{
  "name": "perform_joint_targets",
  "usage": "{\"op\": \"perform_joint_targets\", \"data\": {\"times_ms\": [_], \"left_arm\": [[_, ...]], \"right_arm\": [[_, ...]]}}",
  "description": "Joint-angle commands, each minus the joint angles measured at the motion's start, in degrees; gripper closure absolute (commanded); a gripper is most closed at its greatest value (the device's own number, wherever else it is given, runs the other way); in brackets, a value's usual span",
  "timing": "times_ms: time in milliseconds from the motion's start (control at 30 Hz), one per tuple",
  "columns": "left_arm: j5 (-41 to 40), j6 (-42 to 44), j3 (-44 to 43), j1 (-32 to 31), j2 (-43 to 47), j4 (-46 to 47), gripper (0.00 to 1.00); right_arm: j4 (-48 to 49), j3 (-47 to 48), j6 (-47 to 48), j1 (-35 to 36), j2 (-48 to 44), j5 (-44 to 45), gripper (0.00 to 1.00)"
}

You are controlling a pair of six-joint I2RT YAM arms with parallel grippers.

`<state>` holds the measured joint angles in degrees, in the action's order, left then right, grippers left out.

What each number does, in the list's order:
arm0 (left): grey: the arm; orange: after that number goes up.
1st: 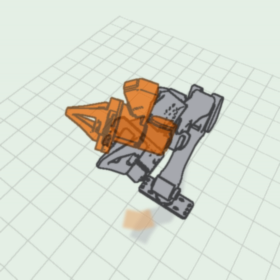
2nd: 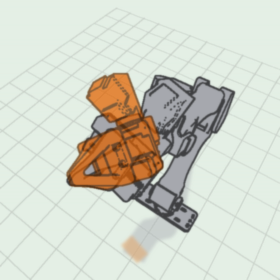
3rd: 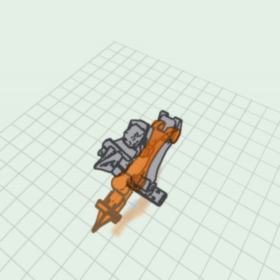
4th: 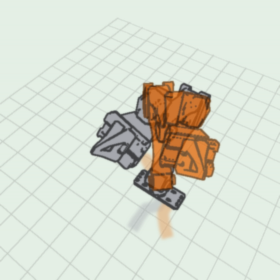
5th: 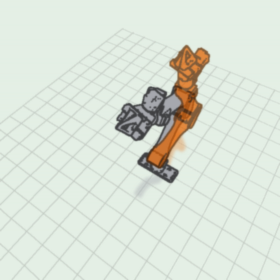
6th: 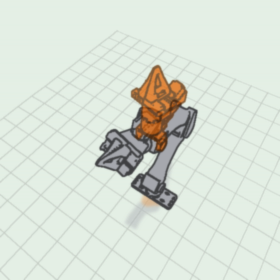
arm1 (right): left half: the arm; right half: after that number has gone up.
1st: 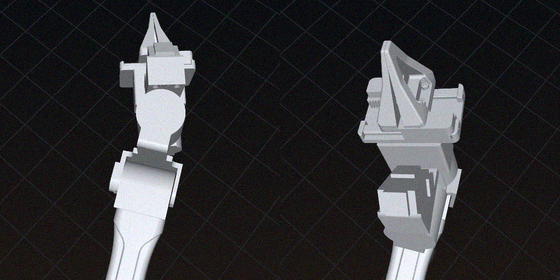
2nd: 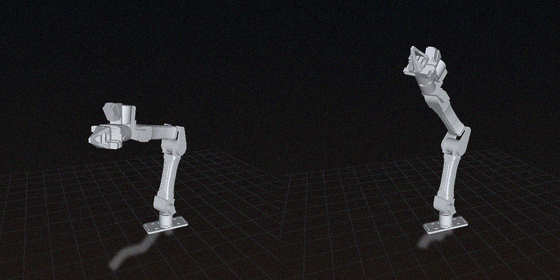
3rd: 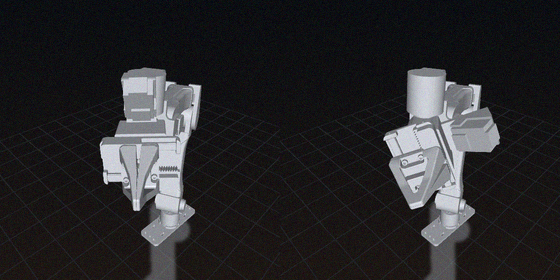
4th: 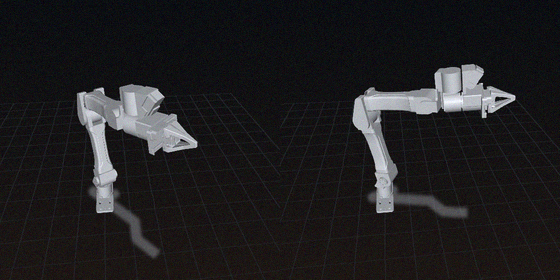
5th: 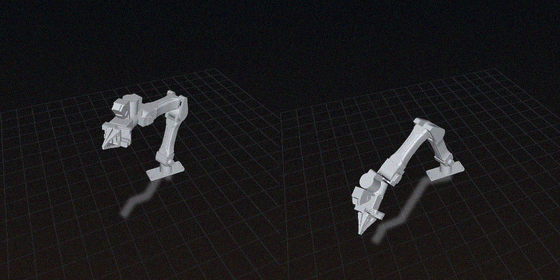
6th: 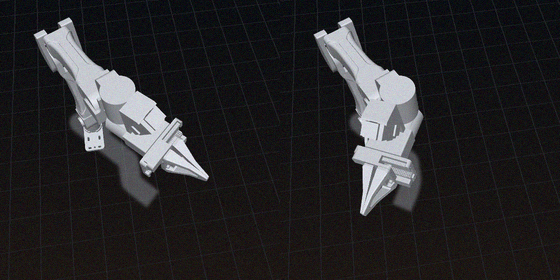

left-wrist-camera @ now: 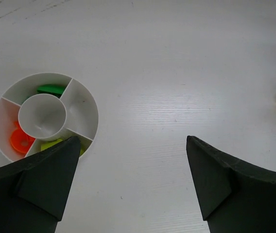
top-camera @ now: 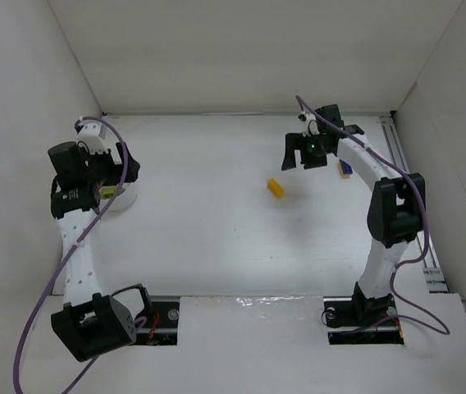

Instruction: Sort the legos into containers by color

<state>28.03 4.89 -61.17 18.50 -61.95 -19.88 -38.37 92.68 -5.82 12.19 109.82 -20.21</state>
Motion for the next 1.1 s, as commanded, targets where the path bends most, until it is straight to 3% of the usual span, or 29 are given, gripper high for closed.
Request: {"op": "perform_joint_targets", "data": {"times_ms": [0, 100, 367, 633, 733, 867, 900, 1067], "left_arm": [[3.52, 1.44, 0.87, 0.31, 3.41, 3.35, 0.12], [3.52, 2.23, 2.28, 0.31, 4.65, 3.88, 0.12], [4.05, 3.38, 5.08, 0.31, 7.64, 5.99, 0.11], [4.05, 3.38, 6.41, 0.31, 8.16, 6.52, 0.1], [4.05, 3.38, 7.02, 0.31, 8.16, 7.74, 0.1], [4.05, 3.38, 7.03, 0.31, 8.16, 8.89, 0.1], [4.05, 2.42, 7.03, 0.31, 8.16, 8.89, 0.1], [13.94, 0.57, 6.5, 0.31, 6.32, 8.89, 0.11]], "right_arm": [[2.33, -3.91, 4.15, 1.26, -3.65, 5.26, 0.05], [4.78, -7.33, 5.91, 3.89, -3.12, 7.02, 0.05], [6.11, -8.66, 8.46, 8.64, -0.4, 7.55, 0.2], [5.5, -4.1, 8.46, 11.19, 5.84, 14.22, 0.24], [5.5, -3.48, 8.46, 11.72, 7.33, 14.93, 0.3], [6.02, -3.48, 8.46, 12.24, 7.95, 15.46, 0.53], [6.03, -3.48, 8.46, 12.25, 7.95, 15.46, 0.63], [10.41, -6.98, 10.65, 12.25, 3.84, 11.35, 0.9]]}}
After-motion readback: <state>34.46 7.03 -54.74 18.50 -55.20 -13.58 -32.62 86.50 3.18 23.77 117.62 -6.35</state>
